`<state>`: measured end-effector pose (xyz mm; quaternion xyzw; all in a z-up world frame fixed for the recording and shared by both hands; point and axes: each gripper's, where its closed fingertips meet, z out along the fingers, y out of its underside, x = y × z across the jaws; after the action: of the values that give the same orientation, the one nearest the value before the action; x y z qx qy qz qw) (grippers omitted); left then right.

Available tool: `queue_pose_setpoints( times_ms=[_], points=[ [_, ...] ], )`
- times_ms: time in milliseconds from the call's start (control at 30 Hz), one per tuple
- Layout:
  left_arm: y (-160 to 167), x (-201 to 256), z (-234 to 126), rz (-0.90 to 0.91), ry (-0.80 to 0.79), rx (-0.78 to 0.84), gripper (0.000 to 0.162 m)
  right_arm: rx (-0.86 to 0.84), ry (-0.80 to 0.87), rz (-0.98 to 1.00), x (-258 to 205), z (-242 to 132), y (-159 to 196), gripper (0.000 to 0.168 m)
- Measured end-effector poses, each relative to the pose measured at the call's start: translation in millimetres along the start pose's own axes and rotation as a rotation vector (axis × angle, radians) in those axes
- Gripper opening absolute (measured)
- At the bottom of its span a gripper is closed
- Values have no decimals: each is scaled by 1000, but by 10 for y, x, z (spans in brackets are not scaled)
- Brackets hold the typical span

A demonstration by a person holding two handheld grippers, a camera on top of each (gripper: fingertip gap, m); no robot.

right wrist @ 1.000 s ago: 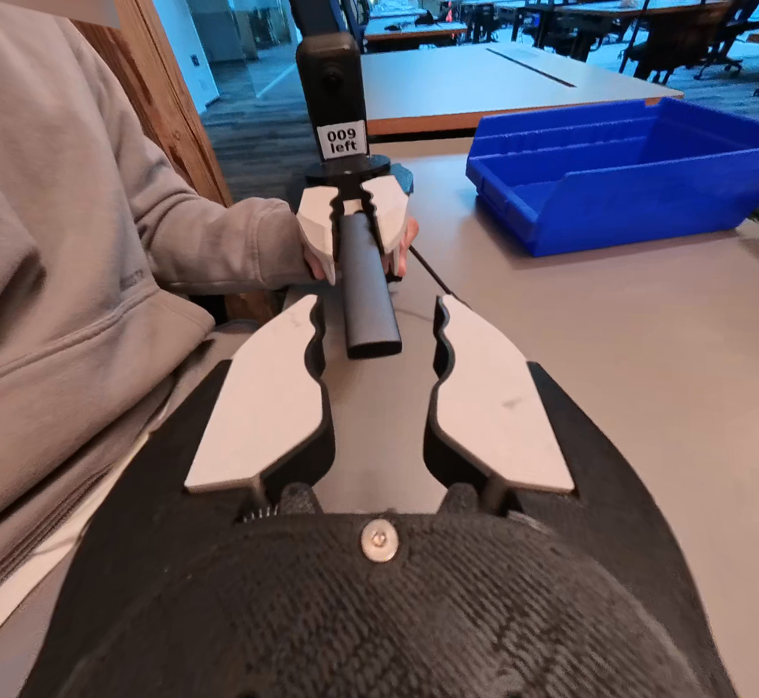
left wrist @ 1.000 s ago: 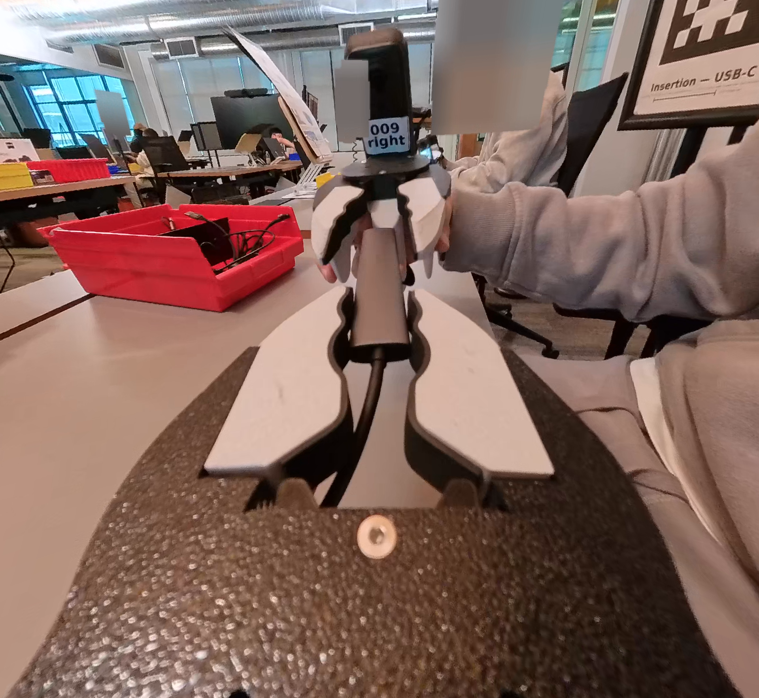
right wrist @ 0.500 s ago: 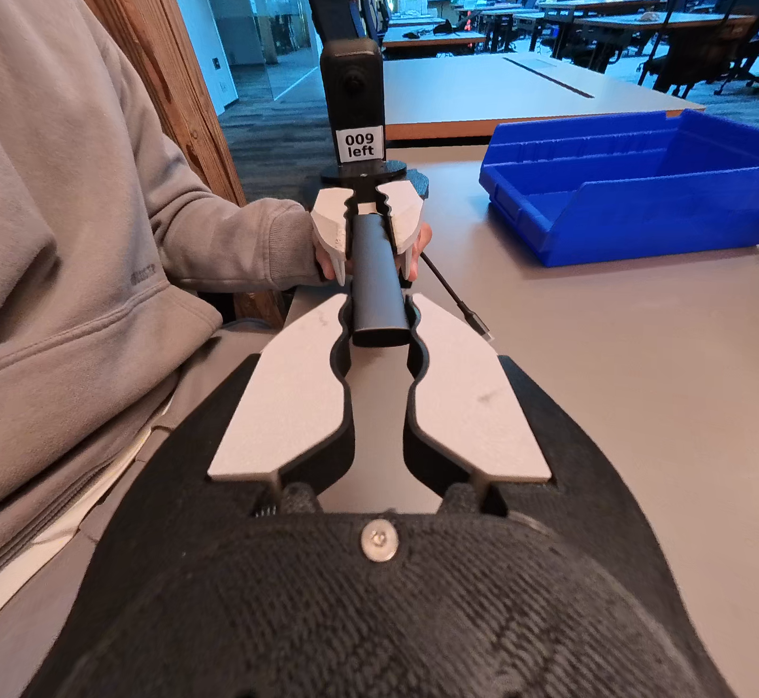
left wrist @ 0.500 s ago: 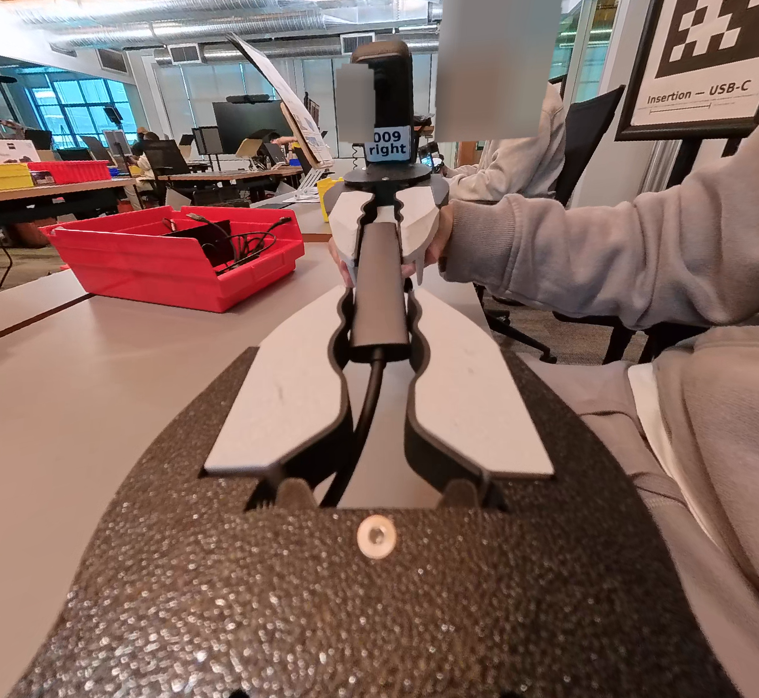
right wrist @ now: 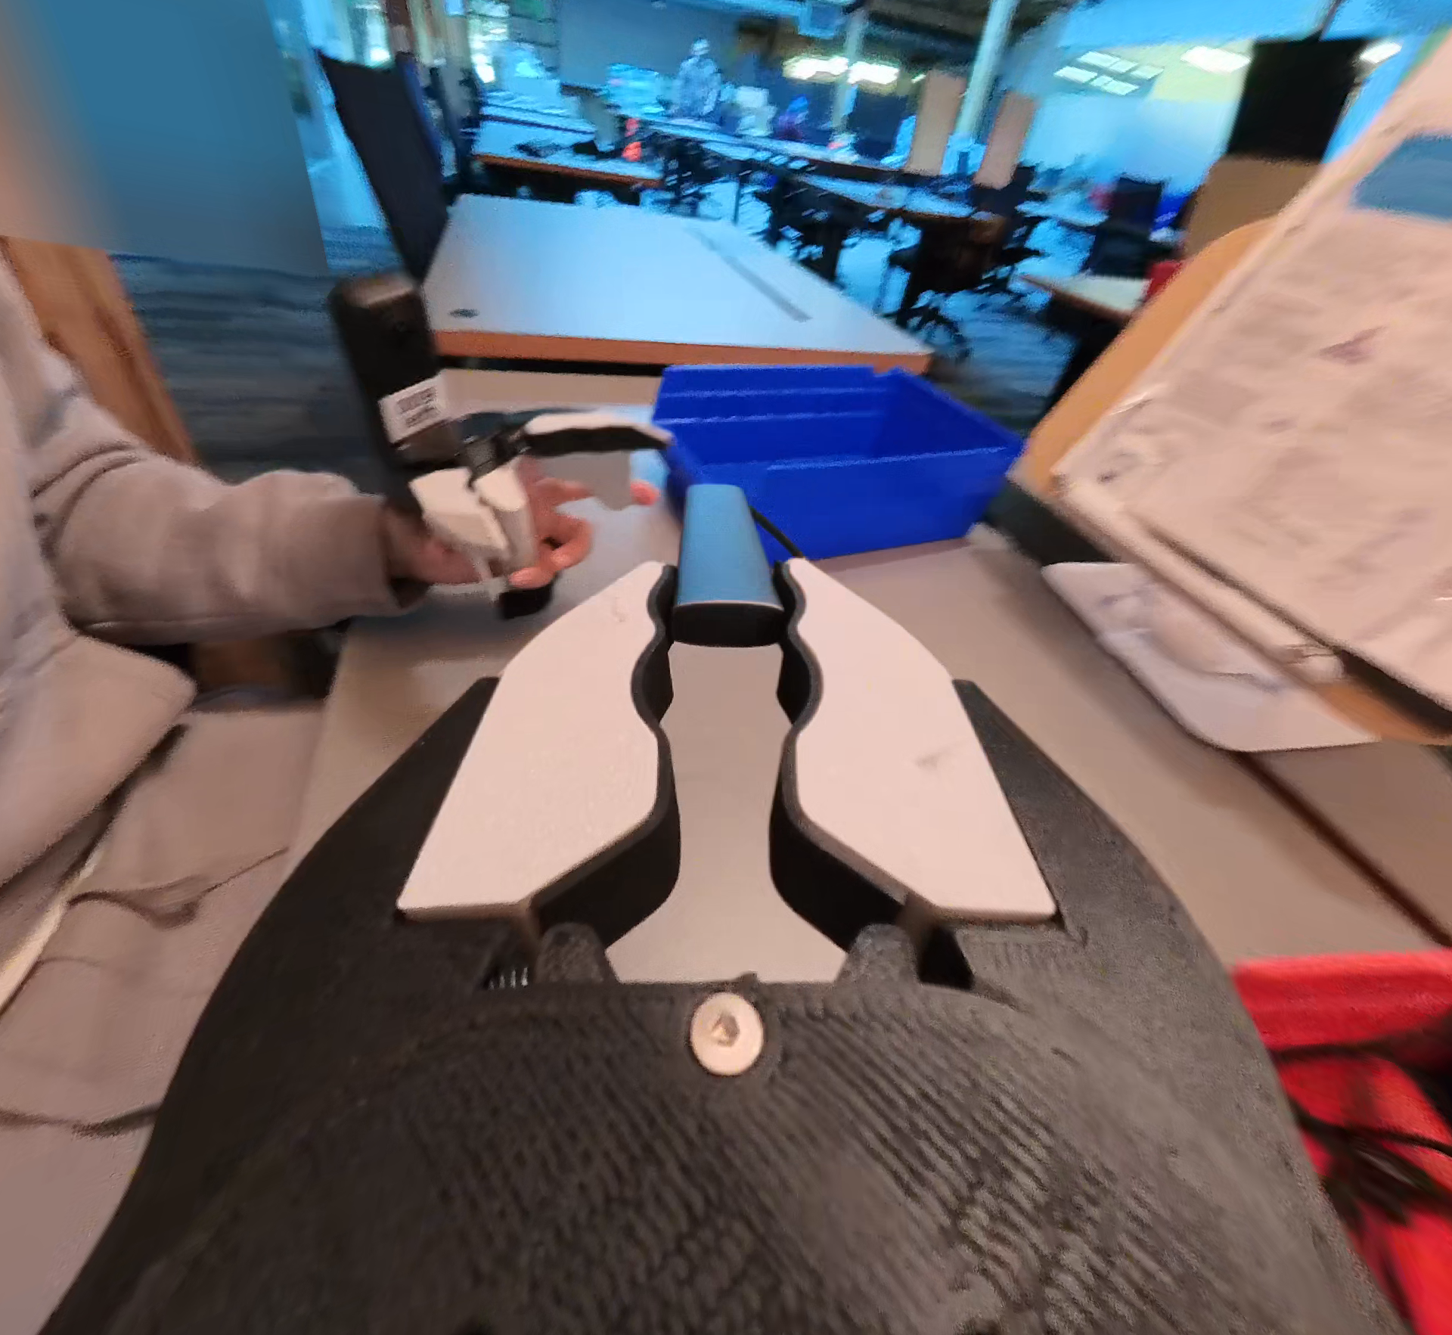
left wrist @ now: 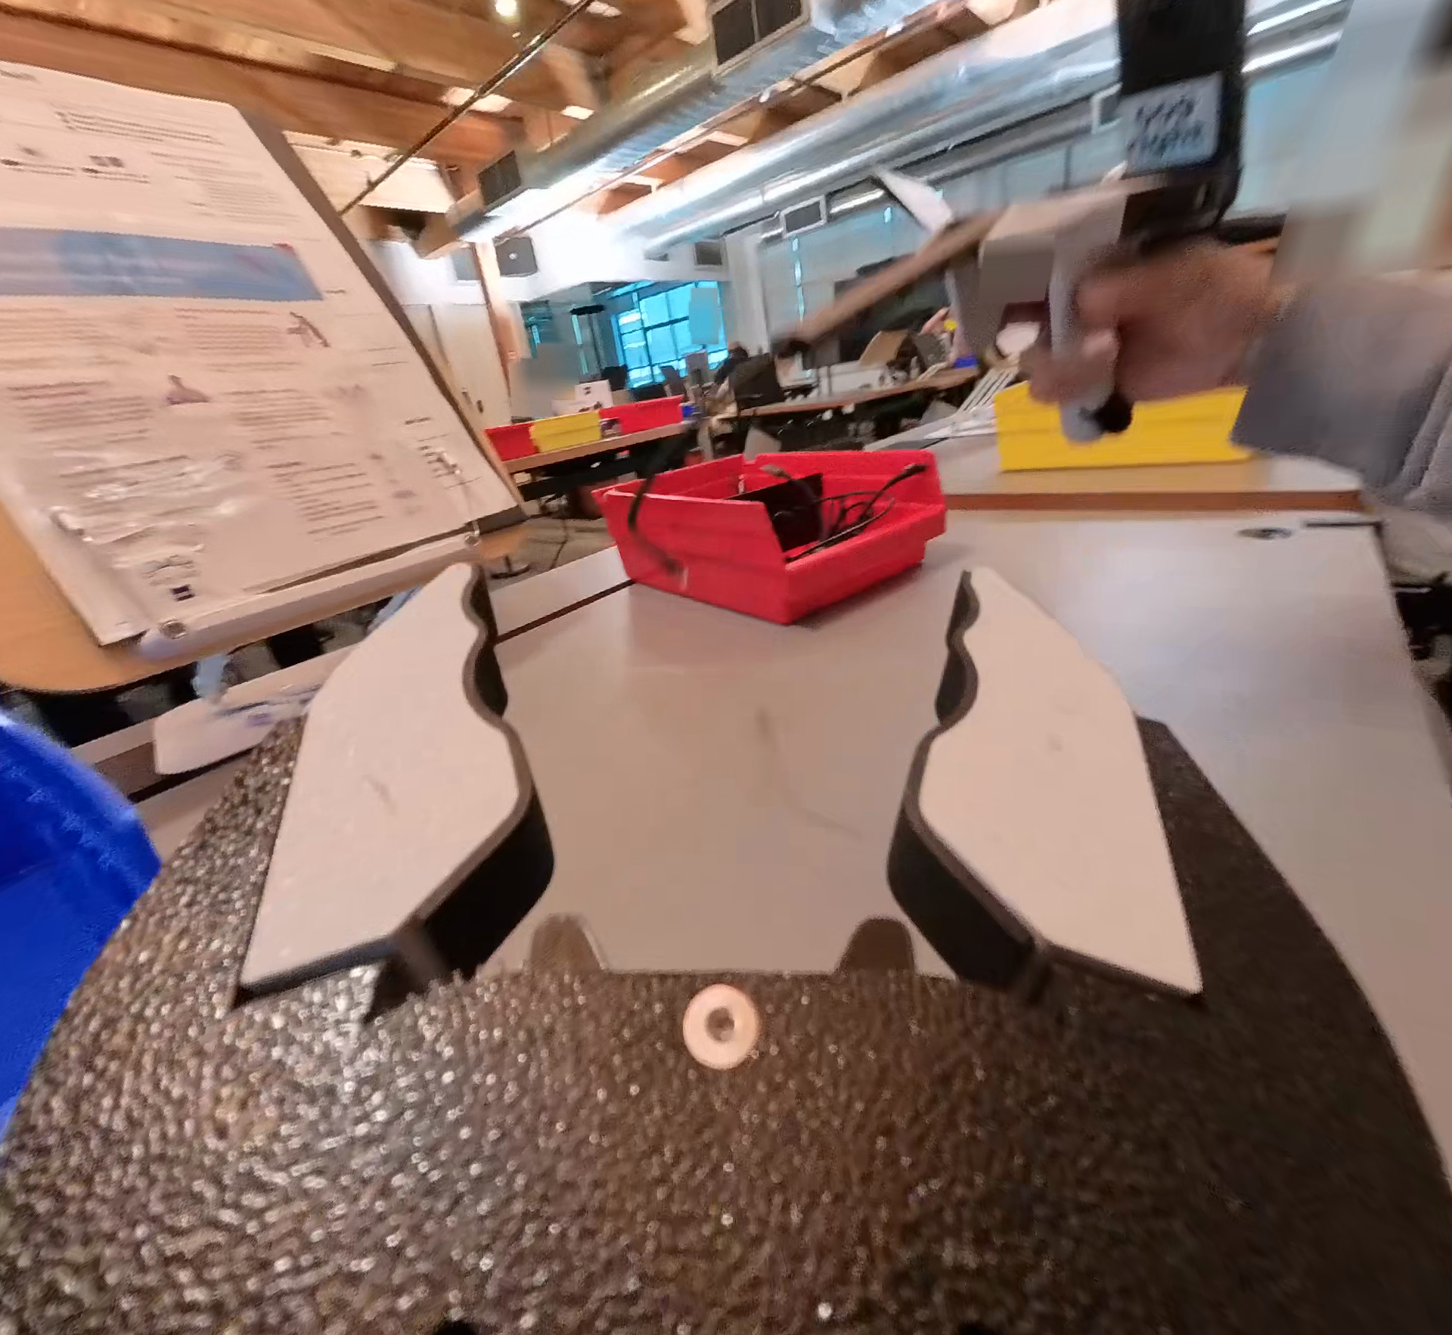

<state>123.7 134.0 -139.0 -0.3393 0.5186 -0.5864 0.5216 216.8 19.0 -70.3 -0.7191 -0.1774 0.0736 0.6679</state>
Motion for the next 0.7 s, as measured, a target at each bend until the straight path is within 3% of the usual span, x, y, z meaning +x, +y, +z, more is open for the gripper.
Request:
queue_pose_setpoints(
  times_ms=[167, 300, 533, 700],
  points=[
    [204, 68, 57, -34, 28, -71, 104, 85, 470, -35, 1111, -648, -510, 24],
    [284, 128, 83, -26, 48, -98, 100, -40, 700, 45, 1976, -1033, -407, 24],
    [282, 110, 83, -34, 40, -91, 92, -298, 711, 334, 2897, -964, 332, 24],
    [255, 69, 64, -60, 29, -69, 87, -403, 742, 439, 3249, -853, 746, 23]
  ],
)
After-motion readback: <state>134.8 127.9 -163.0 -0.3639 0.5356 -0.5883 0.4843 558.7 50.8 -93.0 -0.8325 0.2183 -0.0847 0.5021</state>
